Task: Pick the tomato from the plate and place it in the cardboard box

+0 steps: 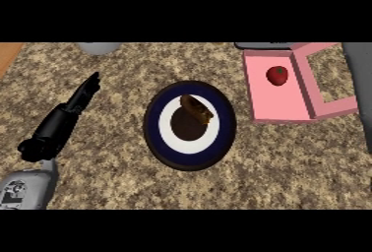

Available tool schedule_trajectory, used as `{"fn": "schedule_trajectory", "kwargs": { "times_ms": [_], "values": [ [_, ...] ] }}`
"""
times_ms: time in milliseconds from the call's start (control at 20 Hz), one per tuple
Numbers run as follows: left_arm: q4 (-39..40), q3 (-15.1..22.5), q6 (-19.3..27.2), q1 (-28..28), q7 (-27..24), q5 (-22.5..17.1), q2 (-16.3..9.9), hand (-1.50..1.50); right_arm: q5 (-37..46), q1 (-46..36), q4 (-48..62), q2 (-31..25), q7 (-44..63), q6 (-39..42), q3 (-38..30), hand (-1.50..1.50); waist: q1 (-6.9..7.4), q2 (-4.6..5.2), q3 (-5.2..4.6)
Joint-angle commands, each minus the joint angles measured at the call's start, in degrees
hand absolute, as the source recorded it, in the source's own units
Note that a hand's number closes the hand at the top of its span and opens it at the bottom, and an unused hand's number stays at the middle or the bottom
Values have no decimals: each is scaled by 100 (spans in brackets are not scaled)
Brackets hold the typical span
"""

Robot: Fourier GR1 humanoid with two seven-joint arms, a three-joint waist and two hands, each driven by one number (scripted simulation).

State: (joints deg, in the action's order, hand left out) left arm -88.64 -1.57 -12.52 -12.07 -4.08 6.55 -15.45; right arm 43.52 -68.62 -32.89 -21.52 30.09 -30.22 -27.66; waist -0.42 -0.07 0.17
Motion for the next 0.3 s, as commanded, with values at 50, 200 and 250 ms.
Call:
{"fn": "schedule_trajectory", "kwargs": {
  "times_ms": [50,200,250],
  "values": [
    [-92,26,56,-27,128,9,90,0,-789,667,-852,159,-689,-993,-673,-150,-40,-20,-6],
    [171,88,106,-201,145,148,161,0,-1080,1176,-1470,283,-893,-954,-679,-150,-64,-16,-15],
    [38,-84,-87,-143,162,-17,-54,0,-1202,1558,-1600,379,-1283,-1171,-767,-150,-34,-12,-13]
  ]
}}
